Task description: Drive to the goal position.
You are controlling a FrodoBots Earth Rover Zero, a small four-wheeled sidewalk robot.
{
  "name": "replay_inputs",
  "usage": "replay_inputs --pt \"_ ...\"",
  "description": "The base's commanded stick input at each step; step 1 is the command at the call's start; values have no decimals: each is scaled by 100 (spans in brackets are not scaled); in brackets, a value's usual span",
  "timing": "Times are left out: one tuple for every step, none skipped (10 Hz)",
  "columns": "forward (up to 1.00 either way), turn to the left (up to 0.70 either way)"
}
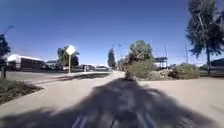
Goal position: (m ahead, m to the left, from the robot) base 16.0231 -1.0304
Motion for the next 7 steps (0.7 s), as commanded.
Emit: replay_inputs --pt "100 0" --pt "100 0" --pt "100 0" --pt "100 0" --pt "100 0" --pt "100 0" --pt "100 -12"
